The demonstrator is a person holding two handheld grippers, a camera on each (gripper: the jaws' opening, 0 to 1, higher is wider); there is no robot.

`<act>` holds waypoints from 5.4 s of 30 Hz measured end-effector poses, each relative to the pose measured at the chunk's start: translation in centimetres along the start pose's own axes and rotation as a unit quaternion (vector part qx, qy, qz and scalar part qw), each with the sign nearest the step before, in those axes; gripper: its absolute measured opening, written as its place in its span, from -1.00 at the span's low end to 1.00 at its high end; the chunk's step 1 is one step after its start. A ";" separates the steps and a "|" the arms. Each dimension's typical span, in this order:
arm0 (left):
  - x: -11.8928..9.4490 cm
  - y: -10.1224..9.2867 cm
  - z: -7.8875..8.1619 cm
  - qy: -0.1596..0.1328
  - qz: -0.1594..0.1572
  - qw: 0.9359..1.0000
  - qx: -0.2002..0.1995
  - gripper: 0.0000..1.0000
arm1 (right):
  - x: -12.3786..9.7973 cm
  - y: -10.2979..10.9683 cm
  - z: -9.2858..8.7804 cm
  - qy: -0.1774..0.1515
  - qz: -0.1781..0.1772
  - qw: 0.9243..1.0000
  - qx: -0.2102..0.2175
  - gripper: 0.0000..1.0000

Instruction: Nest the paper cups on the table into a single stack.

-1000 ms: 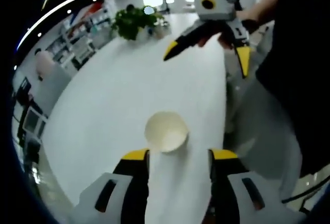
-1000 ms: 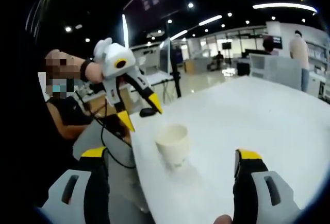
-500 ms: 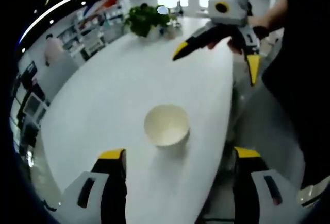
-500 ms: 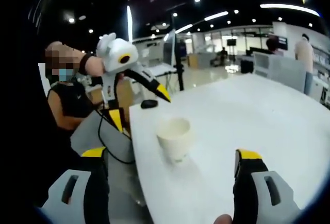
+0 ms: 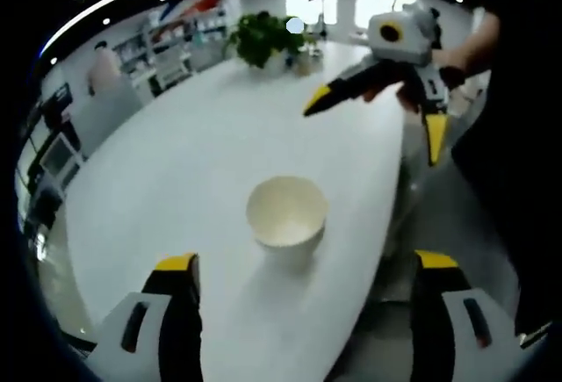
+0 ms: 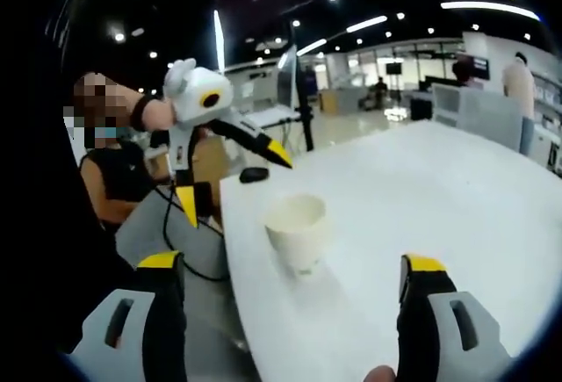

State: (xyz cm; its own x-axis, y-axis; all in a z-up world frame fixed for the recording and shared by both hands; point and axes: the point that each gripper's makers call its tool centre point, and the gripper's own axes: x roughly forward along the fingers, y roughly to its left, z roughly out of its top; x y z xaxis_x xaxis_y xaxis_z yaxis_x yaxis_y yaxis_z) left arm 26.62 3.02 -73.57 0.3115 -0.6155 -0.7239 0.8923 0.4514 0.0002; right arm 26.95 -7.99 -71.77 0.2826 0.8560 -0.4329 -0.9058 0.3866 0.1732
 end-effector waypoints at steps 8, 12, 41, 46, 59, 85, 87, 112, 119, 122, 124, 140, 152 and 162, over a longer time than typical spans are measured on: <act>0.4 0.6 -1.1 -0.014 -0.002 0.999 -0.031 0.91 | 2.0 -0.6 -2.7 0.029 0.012 0.999 -0.028 1.00; 1.2 1.2 -0.5 -0.050 -0.006 0.996 -0.067 0.90 | 3.8 -1.9 -5.0 0.049 0.009 0.998 -0.039 0.92; 5.5 2.5 -1.3 -0.085 -0.058 0.991 -0.085 0.66 | 12.3 -4.1 -6.7 0.019 0.000 0.999 -0.029 0.47; 5.7 3.3 -0.9 -0.090 -0.058 0.991 -0.082 0.63 | 13.1 -3.7 -6.5 0.009 0.007 0.999 -0.042 0.31; 7.9 1.8 0.2 -0.110 -0.089 0.988 -0.066 0.63 | 14.0 -3.2 -7.2 -0.014 0.013 0.996 -0.086 -0.03; 8.1 2.3 2.4 -0.152 -0.096 0.982 -0.057 0.14 | 13.9 -2.9 -6.2 -0.028 0.027 0.992 -0.118 -0.34; 8.1 2.6 2.7 -0.150 -0.102 0.982 -0.059 0.14 | 13.7 -3.2 -5.9 -0.026 0.028 0.992 -0.117 -0.34; 10.9 14.0 11.6 -0.150 -0.108 0.982 0.024 0.12 | 13.7 -17.4 1.6 -0.032 -0.032 0.983 -0.176 -0.33; 13.1 17.8 13.4 -0.161 -0.103 0.981 0.039 0.12 | 14.4 -22.3 2.6 -0.027 -0.046 0.980 -0.191 -0.33; 14.3 19.1 13.7 -0.159 -0.100 0.981 0.040 0.12 | 15.0 -24.3 2.4 -0.022 -0.053 0.980 -0.190 -0.33; 15.0 19.8 13.9 -0.159 -0.098 0.981 0.045 0.12 | 15.5 -25.2 2.1 -0.018 -0.060 0.981 -0.185 -0.34; 17.2 22.2 12.8 -0.152 -0.103 0.983 0.001 0.09 | 17.1 -27.1 0.6 -0.016 -0.083 0.990 -0.114 -0.33; 17.6 21.9 12.4 -0.159 -0.102 0.982 -0.023 0.11 | 16.9 -27.1 -0.5 -0.015 -0.096 0.992 -0.082 -0.24; 16.0 21.8 11.7 -0.164 -0.070 0.984 -0.004 0.18 | 15.8 -26.2 -0.4 -0.021 -0.108 0.992 -0.068 -0.07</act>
State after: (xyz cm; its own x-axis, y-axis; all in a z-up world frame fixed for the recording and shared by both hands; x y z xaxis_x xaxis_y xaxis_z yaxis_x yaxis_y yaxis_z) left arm 54.82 -4.55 -77.10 0.2752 -0.8469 -0.4551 0.9319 0.3514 -0.0904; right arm 55.00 -4.71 -83.52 0.4850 0.7726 -0.4098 -0.8560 0.5153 -0.0416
